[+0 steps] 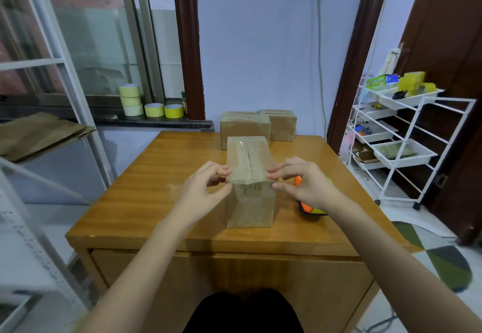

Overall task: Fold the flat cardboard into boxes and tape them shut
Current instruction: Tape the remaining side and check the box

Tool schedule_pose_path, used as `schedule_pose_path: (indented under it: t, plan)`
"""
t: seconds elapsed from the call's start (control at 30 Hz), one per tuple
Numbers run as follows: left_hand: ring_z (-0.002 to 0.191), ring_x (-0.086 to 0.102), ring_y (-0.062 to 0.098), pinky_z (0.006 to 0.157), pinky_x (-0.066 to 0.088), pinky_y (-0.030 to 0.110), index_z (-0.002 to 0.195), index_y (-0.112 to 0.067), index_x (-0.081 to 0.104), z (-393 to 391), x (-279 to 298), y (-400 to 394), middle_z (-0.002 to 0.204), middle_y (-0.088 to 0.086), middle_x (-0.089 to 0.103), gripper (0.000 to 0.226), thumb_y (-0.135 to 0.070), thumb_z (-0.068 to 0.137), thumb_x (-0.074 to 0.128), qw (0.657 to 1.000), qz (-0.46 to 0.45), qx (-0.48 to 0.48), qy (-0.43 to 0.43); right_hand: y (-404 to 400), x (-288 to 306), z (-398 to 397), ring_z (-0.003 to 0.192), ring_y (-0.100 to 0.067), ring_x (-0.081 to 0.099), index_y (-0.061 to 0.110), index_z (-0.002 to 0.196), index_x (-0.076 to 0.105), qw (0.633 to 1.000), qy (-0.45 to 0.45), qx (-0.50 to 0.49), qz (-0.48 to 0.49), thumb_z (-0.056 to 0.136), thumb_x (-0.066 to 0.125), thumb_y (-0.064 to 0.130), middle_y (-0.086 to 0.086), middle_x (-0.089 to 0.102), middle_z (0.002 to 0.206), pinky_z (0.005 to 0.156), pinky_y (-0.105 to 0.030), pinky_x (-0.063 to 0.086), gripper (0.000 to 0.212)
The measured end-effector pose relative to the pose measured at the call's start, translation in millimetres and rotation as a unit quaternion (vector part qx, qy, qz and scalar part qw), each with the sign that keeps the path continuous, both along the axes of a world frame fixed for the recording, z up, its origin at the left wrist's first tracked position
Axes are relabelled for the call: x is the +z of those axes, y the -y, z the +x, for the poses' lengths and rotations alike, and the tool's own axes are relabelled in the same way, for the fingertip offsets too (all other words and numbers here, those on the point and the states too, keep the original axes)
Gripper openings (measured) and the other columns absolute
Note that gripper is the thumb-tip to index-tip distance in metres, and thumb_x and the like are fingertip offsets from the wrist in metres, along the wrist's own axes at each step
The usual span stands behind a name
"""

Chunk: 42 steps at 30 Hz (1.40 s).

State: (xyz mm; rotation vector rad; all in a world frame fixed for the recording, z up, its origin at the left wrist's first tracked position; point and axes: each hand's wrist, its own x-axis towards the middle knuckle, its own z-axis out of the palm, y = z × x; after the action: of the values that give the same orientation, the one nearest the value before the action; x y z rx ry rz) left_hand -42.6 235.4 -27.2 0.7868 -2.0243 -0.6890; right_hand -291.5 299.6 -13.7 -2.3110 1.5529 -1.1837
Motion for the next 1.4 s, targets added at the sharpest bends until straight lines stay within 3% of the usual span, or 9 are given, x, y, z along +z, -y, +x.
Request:
schedule_pose_path:
  t: [0.1, 0.23, 0.4, 0.57, 0.7, 0.83, 1.0, 1.17, 1.4]
  plan:
    - [0.103, 0.057, -0.006, 0.087, 0.045, 0.011, 0.091, -0.024, 0.063, -1, 5, -3, 0.105, -0.021, 0.057, 0.007, -0.018, 0.090, 0.061, 1.000, 0.022, 0.005, 0.009, -5, 5, 6, 0.106, -0.012, 0.056, 0.023, 0.091, 0.076, 0.999, 0.028, -0.011, 0.039, 0.082, 0.072, 0.031, 0.011, 0.067, 0.103, 0.085, -0.026, 0.049, 0.013]
    - [0.096, 0.060, 0.003, 0.080, 0.049, 0.022, 0.084, -0.016, 0.063, -10, 14, -3, 0.099, -0.014, 0.058, 0.027, -0.043, 0.086, 0.061, 0.996, 0.008, 0.065, 0.054, 3, 16, 18, 0.088, -0.004, 0.053, 0.021, 0.072, 0.072, 0.994, -0.001, -0.090, 0.060, 0.077, 0.054, 0.066, 0.004, 0.064, 0.084, 0.085, -0.031, 0.045, 0.049]
    - [0.099, 0.061, 0.008, 0.088, 0.053, 0.029, 0.091, -0.018, 0.062, -8, 11, 1, 0.104, -0.015, 0.057, 0.023, -0.038, 0.081, 0.070, 0.996, -0.008, 0.053, 0.069, 8, -7, 19, 0.087, -0.015, 0.048, 0.019, 0.077, 0.062, 0.996, -0.005, -0.087, -0.029, 0.080, 0.069, 0.044, 0.008, 0.058, 0.086, 0.072, -0.038, 0.049, 0.026]
    - [0.103, 0.058, 0.008, 0.090, 0.051, 0.028, 0.110, -0.012, 0.061, -6, 3, -7, 0.118, -0.008, 0.056, 0.029, -0.032, 0.090, 0.060, 0.992, -0.066, 0.061, 0.088, 2, -31, 23, 0.094, -0.010, 0.044, 0.019, 0.094, 0.059, 0.993, 0.013, -0.072, -0.094, 0.089, 0.055, 0.037, 0.013, 0.054, 0.101, 0.078, -0.022, 0.038, 0.019]
    - [0.108, 0.056, 0.008, 0.093, 0.051, 0.033, 0.113, -0.011, 0.057, -9, -2, -14, 0.123, -0.006, 0.054, 0.031, -0.034, 0.092, 0.057, 0.991, -0.070, 0.073, 0.083, -3, -34, 23, 0.106, -0.009, 0.045, 0.020, 0.102, 0.057, 0.995, 0.035, -0.058, -0.068, 0.085, 0.062, 0.026, 0.013, 0.053, 0.111, 0.076, -0.022, 0.047, 0.019]
    - [0.099, 0.056, 0.008, 0.076, 0.046, 0.023, 0.111, -0.011, 0.053, -22, 1, -18, 0.115, -0.006, 0.050, 0.048, -0.047, 0.083, 0.067, 0.984, -0.066, 0.132, 0.105, -1, -32, 29, 0.105, -0.008, 0.046, 0.018, 0.098, 0.058, 0.993, 0.055, -0.088, -0.058, 0.081, 0.072, 0.033, 0.016, 0.053, 0.105, 0.073, -0.019, 0.047, 0.027]
    - [0.096, 0.056, 0.011, 0.073, 0.041, 0.022, 0.108, -0.009, 0.052, -26, 3, -17, 0.113, -0.003, 0.050, 0.047, -0.045, 0.082, 0.068, 0.980, -0.067, 0.151, 0.114, 0, -37, 30, 0.108, -0.017, 0.050, 0.015, 0.093, 0.061, 0.987, 0.136, -0.047, -0.070, 0.088, 0.065, 0.014, 0.017, 0.054, 0.106, 0.076, -0.018, 0.046, 0.007]
    - [0.100, 0.058, 0.013, 0.086, 0.048, 0.028, 0.096, -0.018, 0.051, -15, 4, -14, 0.115, -0.008, 0.052, 0.018, -0.024, 0.088, 0.066, 0.994, -0.014, 0.088, 0.060, -3, -34, 22, 0.118, -0.017, 0.051, 0.036, 0.097, 0.062, 0.985, 0.168, -0.015, -0.032, 0.092, 0.053, 0.012, 0.010, 0.060, 0.113, 0.095, -0.023, 0.040, 0.026]
    - [0.102, 0.056, 0.006, 0.092, 0.047, 0.022, 0.107, -0.008, 0.058, -9, 2, -17, 0.117, -0.008, 0.052, 0.016, -0.016, 0.094, 0.056, 0.997, -0.012, 0.049, 0.052, -6, -31, 22, 0.121, -0.001, 0.050, 0.028, 0.098, 0.064, 0.979, 0.204, -0.008, -0.002, 0.095, 0.050, -0.001, 0.009, 0.060, 0.116, 0.098, -0.030, 0.046, 0.033]
